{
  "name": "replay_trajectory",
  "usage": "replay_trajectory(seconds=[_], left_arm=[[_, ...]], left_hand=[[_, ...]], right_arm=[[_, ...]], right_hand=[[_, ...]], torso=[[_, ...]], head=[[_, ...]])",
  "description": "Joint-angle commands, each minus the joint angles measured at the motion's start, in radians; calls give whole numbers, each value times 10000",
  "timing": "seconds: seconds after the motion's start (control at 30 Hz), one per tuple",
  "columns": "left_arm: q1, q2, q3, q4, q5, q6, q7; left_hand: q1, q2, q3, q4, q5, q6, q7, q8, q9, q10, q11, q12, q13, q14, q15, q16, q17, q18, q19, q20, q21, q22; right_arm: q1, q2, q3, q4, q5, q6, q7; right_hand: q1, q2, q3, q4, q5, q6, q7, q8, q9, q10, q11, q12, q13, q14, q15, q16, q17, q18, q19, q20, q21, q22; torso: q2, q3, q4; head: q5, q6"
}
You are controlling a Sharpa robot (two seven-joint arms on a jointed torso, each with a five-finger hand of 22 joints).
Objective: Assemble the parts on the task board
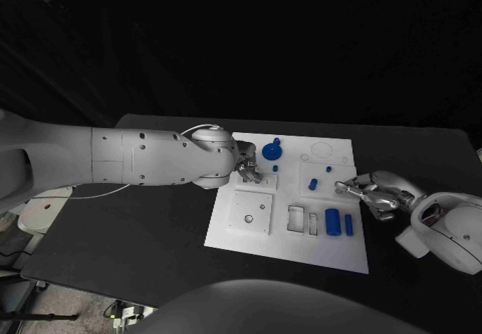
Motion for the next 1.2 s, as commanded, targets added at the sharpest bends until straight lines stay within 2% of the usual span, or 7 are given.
replay_trajectory(seconds=[0.03,0.2,0.37,0.6,0.83,1.07,1.2], left_arm=[[25,-4,11,28,291,161,139],[136,42,16,-77,675,790,214],[249,92,19,-143,904,1200,344],[487,124,24,-120,1124,1415,427],[676,179,25,-181,1398,1578,434],[757,258,27,-206,1513,1579,444],[774,262,26,-209,1442,1561,446]], left_hand=[[18,-76,42,-7,50,-25,-10,60,13,1077,-17,-56,2629,1073,-18,25,2634,-3,681,-41,-56,2438],[16,-95,46,-10,68,-8,-16,70,16,1077,-19,-56,2629,1073,-17,25,2634,6,658,-40,-93,2426],[4,-123,46,-9,78,-4,-14,72,17,1077,-18,-56,2629,1073,-15,25,2634,9,652,-38,-103,2423],[-2,-128,46,-6,80,-4,-13,72,18,1077,-17,-56,2629,1073,-14,25,2634,1,670,-37,-72,2433],[-11,-121,52,0,74,-3,-11,73,18,1077,-17,-56,2629,1073,-13,25,2634,-2,677,-36,-61,2437],[-8,-107,68,-2,50,-10,-11,72,19,1077,-17,-56,2629,1073,-10,25,2634,-1,675,-35,-63,2436],[-5,-104,76,-4,38,-15,-11,71,20,1077,-17,-56,2629,1073,-9,25,2634,-1,673,-34,-66,2435]], right_arm=[[-18,-7,-3,-2,-38,125,62],[-23,-68,-4,72,-38,-95,261],[33,-227,-3,339,-39,-630,725],[478,-539,-2,901,-37,-1151,1310],[894,-599,-1,1115,-33,-1039,1323],[1002,-603,-1,1145,-2,-788,1212],[1030,-584,-1,1138,15,-750,1193]], right_hand=[[28,69,-46,0,48,8,94,-19,-15,1040,77,38,2631,1044,45,35,2632,135,-60,-6,-67,1745],[25,72,-48,1,47,9,94,-18,-16,1040,77,38,2631,1044,45,35,2632,126,-31,-5,-36,1758],[-23,34,-114,6,38,119,78,42,-15,1040,68,38,2631,1044,41,35,2632,94,83,-4,76,1804],[-117,21,-221,23,20,246,43,108,-29,1040,37,38,2631,1044,15,35,2632,14,360,-19,360,1916],[-153,35,-251,27,-11,264,31,117,-38,1040,23,38,2631,1044,5,35,2632,2,403,-27,404,1933],[-283,126,-330,37,-158,269,11,118,-69,1040,-1,38,2631,1044,-16,35,2632,8,391,-47,384,1926],[-359,193,-367,41,-227,268,3,117,-84,1040,-11,38,2631,1044,-26,35,2632,11,384,-56,374,1922]], torso=[[-14,6,-5],[-3,10,-1],[14,5,-18],[51,3,0],[76,-25,10],[152,-43,84],[157,-42,68]], head=[[17,1],[58,1],[80,1],[-7,1],[-142,1],[-190,1],[-161,1]])
